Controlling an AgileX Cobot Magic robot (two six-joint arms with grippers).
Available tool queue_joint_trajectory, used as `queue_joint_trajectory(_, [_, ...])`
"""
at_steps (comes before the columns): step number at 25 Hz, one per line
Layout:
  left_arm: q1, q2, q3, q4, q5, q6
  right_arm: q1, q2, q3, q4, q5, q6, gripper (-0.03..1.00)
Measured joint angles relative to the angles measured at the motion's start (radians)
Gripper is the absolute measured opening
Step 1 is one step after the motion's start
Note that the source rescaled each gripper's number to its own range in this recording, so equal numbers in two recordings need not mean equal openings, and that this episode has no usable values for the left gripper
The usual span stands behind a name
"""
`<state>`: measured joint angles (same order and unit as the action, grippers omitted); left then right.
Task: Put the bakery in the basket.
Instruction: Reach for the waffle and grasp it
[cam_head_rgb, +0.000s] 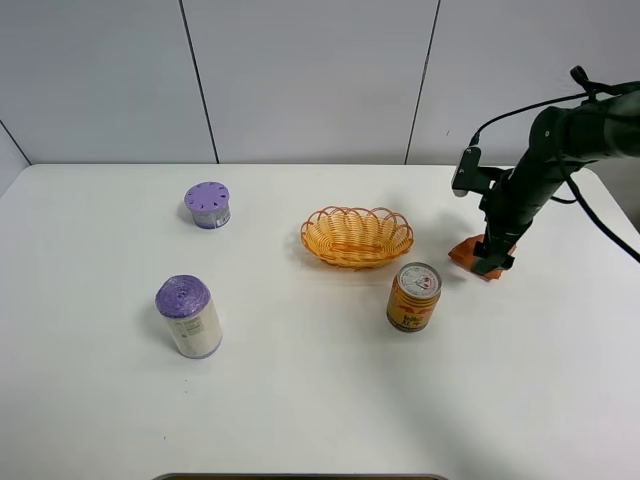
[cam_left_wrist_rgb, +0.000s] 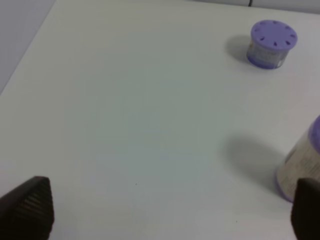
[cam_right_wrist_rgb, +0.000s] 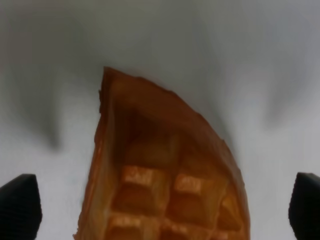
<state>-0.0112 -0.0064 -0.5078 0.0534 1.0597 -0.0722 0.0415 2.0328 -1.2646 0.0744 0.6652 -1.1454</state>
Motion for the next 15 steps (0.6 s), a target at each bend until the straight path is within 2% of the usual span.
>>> queue_joint_trajectory(15, [0.0, 0.0, 0.0, 0.0, 0.0, 0.0, 0.0, 0.072, 0.0, 0.0, -0.025, -0.001, 1.0])
